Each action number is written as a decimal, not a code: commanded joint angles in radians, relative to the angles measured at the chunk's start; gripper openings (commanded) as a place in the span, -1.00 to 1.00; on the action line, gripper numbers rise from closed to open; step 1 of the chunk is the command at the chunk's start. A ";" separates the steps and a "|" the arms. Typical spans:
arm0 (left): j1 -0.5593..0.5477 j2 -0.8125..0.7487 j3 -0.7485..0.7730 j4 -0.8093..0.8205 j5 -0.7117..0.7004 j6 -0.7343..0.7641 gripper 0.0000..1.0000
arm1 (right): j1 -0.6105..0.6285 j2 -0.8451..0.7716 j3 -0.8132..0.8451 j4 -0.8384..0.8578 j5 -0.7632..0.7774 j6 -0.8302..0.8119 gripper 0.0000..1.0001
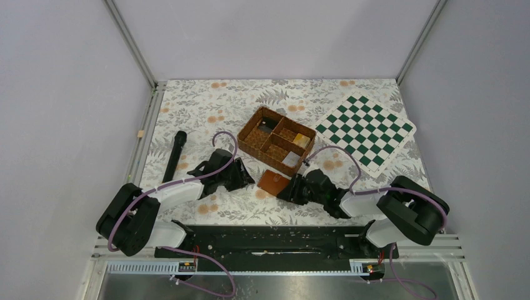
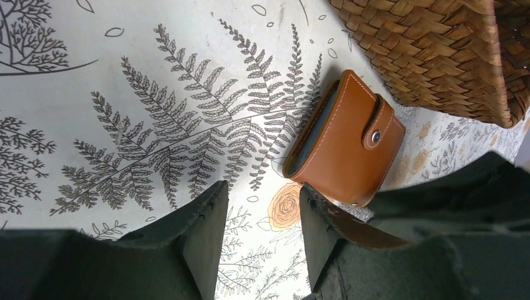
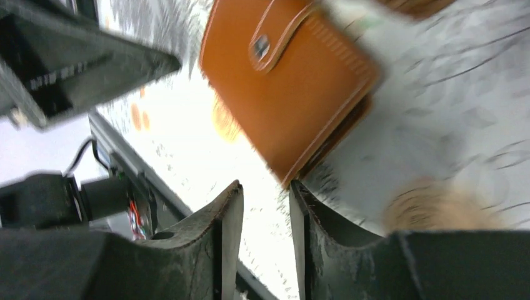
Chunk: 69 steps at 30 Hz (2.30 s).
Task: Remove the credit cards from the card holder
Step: Move the card holder to the center of the board.
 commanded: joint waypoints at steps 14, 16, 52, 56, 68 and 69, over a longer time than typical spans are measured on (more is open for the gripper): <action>0.004 0.139 0.129 0.143 0.045 0.070 -0.04 | 0.246 -0.304 0.053 -0.453 0.435 -0.121 0.31; 0.003 0.164 0.136 0.150 0.051 0.068 -0.05 | 0.238 -0.330 0.054 -0.486 0.508 -0.155 0.39; -0.126 0.186 0.099 0.217 0.113 0.080 -0.19 | 0.086 -0.065 0.010 -0.060 0.076 -0.277 -0.20; -0.146 0.168 0.092 0.211 0.103 0.083 -0.19 | 0.109 -0.064 0.022 -0.131 0.038 -0.318 -0.23; -0.215 0.013 0.027 0.148 0.044 0.043 -0.19 | 0.245 -0.162 0.050 -0.293 0.120 -0.140 -0.26; -0.215 -0.003 0.025 0.130 0.037 0.051 -0.17 | 0.248 -0.194 0.044 -0.329 0.130 -0.119 -0.27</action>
